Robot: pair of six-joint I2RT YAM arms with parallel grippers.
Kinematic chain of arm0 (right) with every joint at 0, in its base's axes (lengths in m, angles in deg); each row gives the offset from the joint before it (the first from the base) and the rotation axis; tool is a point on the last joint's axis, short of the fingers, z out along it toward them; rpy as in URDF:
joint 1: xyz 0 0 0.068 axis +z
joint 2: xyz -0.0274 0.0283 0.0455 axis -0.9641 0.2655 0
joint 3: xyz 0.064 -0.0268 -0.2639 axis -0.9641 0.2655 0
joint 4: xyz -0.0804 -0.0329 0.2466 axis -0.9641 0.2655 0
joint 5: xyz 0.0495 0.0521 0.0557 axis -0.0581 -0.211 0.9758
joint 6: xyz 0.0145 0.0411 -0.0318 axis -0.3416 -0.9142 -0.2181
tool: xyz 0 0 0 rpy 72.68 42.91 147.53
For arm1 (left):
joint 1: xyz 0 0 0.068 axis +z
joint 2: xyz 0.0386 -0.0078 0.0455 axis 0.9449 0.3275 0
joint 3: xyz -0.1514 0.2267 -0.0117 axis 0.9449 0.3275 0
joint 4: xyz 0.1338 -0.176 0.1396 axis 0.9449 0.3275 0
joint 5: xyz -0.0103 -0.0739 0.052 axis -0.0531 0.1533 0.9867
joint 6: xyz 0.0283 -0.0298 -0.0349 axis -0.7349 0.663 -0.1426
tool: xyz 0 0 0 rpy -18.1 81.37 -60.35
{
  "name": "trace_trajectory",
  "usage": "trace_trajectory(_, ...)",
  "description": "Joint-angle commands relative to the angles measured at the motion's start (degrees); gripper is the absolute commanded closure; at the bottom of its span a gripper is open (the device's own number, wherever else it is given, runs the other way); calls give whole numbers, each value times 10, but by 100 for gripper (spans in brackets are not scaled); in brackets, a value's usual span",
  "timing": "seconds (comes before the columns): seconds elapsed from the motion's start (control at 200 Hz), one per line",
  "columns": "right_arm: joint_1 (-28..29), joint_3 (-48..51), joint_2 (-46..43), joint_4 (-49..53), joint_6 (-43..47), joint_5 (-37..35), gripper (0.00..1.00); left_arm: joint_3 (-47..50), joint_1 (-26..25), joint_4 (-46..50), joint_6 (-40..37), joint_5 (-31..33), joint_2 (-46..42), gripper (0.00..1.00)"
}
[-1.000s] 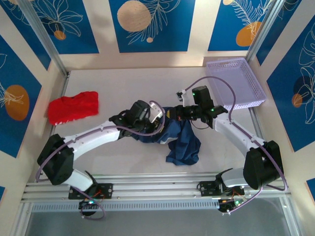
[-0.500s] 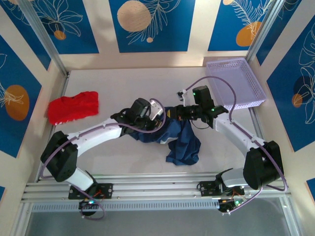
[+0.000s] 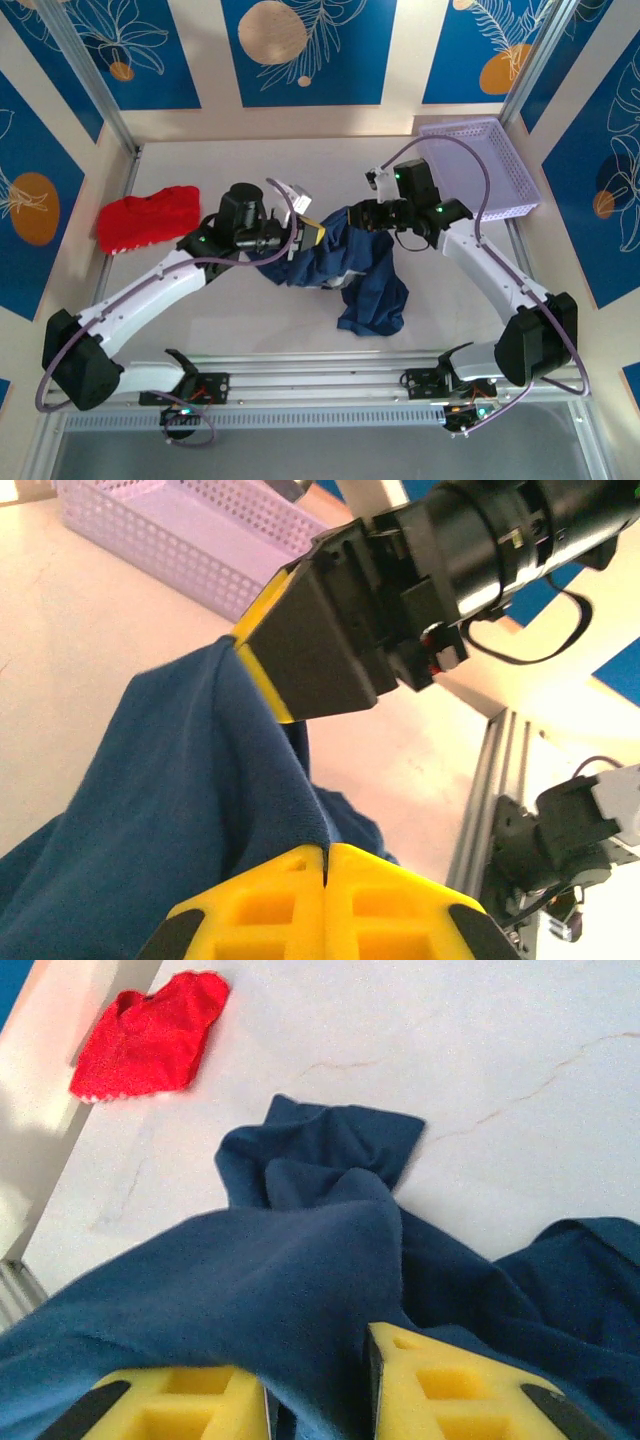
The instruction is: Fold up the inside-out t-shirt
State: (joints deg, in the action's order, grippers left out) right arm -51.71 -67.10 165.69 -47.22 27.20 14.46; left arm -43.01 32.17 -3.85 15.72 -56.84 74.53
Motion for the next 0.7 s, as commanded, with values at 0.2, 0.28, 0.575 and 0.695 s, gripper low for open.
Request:
trace_trajectory(0.2,48,33,-98,54,54,-77,58,4,13,-9,41,-7,-4,100)
trace_trajectory(0.28,63,62,-130,34,48,-54,59,5,14,-9,40,-3,-5,100)
trace_trajectory(0.575,84,129,-108,-101,-19,92,66,5,15,-7,34,-2,-8,100)
trace_trajectory(0.695,84,123,-81,-116,-28,85,65,5,14,-7,34,-3,-9,100)
